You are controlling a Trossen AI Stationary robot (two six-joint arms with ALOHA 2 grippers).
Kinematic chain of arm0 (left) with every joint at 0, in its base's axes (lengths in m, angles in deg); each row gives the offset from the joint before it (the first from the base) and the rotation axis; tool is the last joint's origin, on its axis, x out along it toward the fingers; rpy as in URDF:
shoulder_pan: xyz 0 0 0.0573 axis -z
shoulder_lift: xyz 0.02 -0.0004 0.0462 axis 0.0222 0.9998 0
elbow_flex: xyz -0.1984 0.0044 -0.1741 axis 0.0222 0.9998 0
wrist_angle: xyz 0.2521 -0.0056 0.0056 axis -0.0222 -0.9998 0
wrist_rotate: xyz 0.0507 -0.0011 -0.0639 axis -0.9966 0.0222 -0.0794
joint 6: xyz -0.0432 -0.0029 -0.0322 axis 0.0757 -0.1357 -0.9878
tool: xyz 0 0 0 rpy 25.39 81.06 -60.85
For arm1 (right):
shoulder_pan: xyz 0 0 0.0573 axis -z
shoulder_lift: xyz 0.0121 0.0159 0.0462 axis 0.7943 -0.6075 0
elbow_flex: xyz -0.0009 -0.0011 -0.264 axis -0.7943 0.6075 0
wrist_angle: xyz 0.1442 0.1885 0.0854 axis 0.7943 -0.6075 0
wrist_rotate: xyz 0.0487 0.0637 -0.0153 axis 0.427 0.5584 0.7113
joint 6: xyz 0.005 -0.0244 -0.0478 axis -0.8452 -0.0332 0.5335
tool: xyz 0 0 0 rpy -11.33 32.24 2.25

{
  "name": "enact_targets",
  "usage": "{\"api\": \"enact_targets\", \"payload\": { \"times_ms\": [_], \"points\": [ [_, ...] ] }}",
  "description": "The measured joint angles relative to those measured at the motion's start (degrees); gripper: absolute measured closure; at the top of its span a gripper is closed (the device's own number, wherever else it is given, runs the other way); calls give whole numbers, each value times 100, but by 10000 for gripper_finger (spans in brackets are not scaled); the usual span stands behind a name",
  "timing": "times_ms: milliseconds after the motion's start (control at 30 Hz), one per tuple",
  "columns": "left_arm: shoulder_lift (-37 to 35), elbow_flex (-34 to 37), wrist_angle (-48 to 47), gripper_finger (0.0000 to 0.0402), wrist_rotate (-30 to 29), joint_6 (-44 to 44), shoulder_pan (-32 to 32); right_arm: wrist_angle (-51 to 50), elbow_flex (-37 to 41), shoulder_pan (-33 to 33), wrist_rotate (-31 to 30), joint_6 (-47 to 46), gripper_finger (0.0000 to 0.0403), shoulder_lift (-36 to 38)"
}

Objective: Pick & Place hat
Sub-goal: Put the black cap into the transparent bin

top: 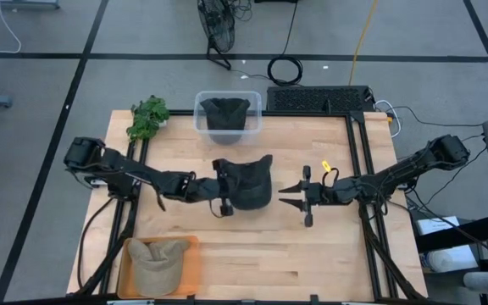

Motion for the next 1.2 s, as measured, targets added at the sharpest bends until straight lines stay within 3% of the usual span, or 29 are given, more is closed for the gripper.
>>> {"api": "enact_targets", "payload": {
  "times_ms": [267,733,867,1200],
  "points": [
    [-308,2,-161,397,-2283,1185,689,0,0,7,-151,193,314,0],
    [-314,2,-111,391,-4456,2585,1320,115,0,21,-324,604,314,0],
    [-314,2,-107,397,-4697,3079,1346,334,0,22,-355,998,314,0],
    [-314,2,501,395,-4757,4741,637,856,0,227,-1638,2347,314,0]
  ]
}}
